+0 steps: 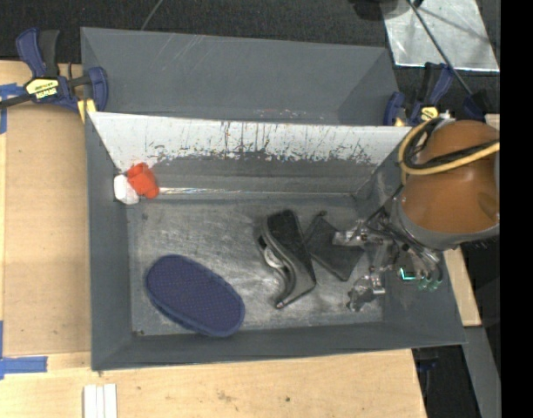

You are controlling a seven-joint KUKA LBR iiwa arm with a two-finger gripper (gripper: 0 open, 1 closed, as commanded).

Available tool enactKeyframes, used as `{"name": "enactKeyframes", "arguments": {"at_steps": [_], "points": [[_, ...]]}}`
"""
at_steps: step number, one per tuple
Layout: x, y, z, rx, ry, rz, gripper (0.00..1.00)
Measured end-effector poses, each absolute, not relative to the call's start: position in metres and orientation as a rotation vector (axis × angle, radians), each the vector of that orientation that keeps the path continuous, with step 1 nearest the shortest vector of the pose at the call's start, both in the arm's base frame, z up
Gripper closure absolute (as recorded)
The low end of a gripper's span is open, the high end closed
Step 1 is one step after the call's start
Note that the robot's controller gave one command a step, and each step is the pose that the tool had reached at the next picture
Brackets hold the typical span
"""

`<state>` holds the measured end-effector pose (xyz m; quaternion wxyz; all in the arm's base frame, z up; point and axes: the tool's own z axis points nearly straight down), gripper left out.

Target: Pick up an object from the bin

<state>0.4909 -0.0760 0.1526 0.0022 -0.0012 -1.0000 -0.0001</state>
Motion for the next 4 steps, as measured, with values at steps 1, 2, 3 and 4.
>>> {"name": "enactKeyframes", "arguments": {"at_steps": [1, 2, 3, 4], "points": [[0.525, -0.048, 0.271, 0.403, -3.126, 0.003, 0.00], [0.583, -0.051, 0.103, 0.613, -3.080, -0.002, 0.00], [0.583, -0.051, 0.108, 0.614, -3.085, 0.001, 1.00], [0.583, -0.051, 0.108, 0.614, -3.085, 0.001, 0.00]]}}
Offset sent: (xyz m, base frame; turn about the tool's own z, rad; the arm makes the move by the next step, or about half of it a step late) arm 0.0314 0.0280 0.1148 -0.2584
